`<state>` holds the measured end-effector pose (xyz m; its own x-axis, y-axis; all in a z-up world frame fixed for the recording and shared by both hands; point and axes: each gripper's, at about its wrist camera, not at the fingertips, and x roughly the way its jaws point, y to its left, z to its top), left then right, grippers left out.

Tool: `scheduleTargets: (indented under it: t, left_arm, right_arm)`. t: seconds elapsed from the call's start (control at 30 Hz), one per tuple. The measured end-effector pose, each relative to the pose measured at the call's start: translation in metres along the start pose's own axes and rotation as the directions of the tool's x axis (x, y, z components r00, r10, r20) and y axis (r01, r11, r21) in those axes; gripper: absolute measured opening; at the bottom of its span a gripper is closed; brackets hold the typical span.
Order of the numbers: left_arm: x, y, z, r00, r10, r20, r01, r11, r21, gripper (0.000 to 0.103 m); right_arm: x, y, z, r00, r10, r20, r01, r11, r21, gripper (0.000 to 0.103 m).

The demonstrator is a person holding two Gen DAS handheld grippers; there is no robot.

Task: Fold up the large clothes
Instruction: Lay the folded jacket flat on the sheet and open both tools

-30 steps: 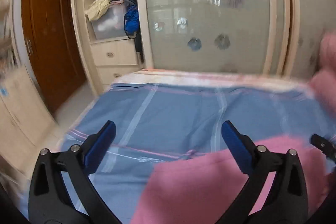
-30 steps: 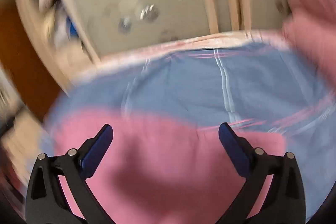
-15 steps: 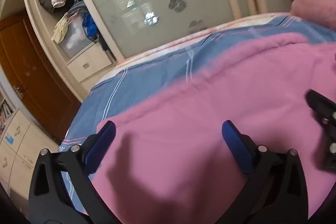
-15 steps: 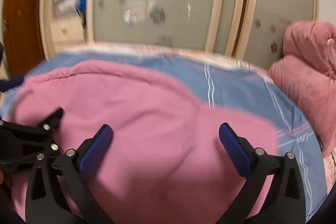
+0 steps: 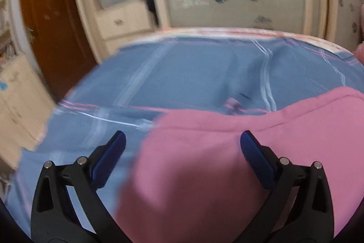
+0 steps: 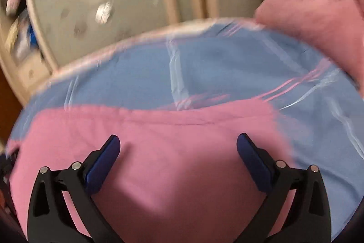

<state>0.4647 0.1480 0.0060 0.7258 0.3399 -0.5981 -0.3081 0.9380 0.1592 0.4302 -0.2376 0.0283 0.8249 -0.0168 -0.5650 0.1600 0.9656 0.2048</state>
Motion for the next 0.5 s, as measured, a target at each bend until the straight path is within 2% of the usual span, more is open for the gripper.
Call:
scheduleTargets:
  t: [0.07,0.1,0.13,0.2,0.23,0.27,0.3,0.33,0.37,0.43,0.5]
  left_arm:
    - [-0.039,0.017,0.002,0.997,-0.019,0.08,0.019,1.0,0.004,0.101]
    - [-0.057,0.021,-0.003,0.993,0.0,0.114,-0.004,1.0,0.031,0.101]
    - [-0.063,0.02,-0.009,0.993,0.009,0.116,-0.015,0.998,0.053,0.101]
    - [-0.052,0.014,-0.032,0.997,0.008,0.077,-0.015,0.996,0.092,0.101]
    - [-0.034,0.01,-0.046,1.0,0.013,0.021,-0.015,0.994,0.11,0.101]
    - [-0.021,0.012,-0.054,0.999,-0.032,-0.014,0.033,0.995,0.09,0.101]
    - [-0.011,0.022,-0.061,0.995,-0.091,-0.029,0.092,0.996,0.021,0.101]
    - [-0.004,0.039,-0.064,0.994,-0.101,-0.035,0.099,0.993,-0.069,0.101]
    - [-0.001,0.048,-0.065,0.996,-0.078,-0.034,0.074,0.99,-0.118,0.101]
    - [0.002,0.055,-0.067,0.996,-0.078,-0.037,0.072,0.986,-0.15,0.101]
    - [-0.004,0.053,-0.067,0.999,-0.05,-0.004,0.049,0.989,-0.137,0.101]
  right_arm:
    - [-0.027,-0.002,-0.001,0.996,-0.056,0.065,0.062,0.993,-0.099,0.102]
    - [-0.033,-0.003,-0.007,0.993,-0.082,0.081,0.093,0.986,-0.137,0.102]
    - [-0.032,-0.005,-0.016,0.991,-0.105,0.078,0.117,0.977,-0.179,0.102]
    - [-0.002,-0.014,-0.037,0.989,-0.141,-0.034,0.13,0.967,-0.219,0.102]
    - [0.021,-0.026,-0.05,0.986,-0.104,-0.131,0.077,0.977,-0.199,0.102]
    - [0.028,-0.04,-0.054,0.986,-0.048,-0.157,0.027,0.991,-0.128,0.102]
    - [0.027,-0.05,-0.053,0.989,-0.049,-0.141,0.038,0.997,-0.074,0.102]
    - [0.028,-0.059,-0.054,0.989,-0.085,-0.124,0.082,0.996,-0.028,0.102]
    - [0.031,-0.067,-0.056,0.988,-0.086,-0.13,0.088,0.996,0.008,0.102]
    - [0.033,-0.082,-0.057,0.988,-0.086,-0.128,0.097,0.991,0.088,0.102]
    - [0.032,-0.096,-0.058,0.988,-0.091,-0.122,0.112,0.978,0.173,0.102]
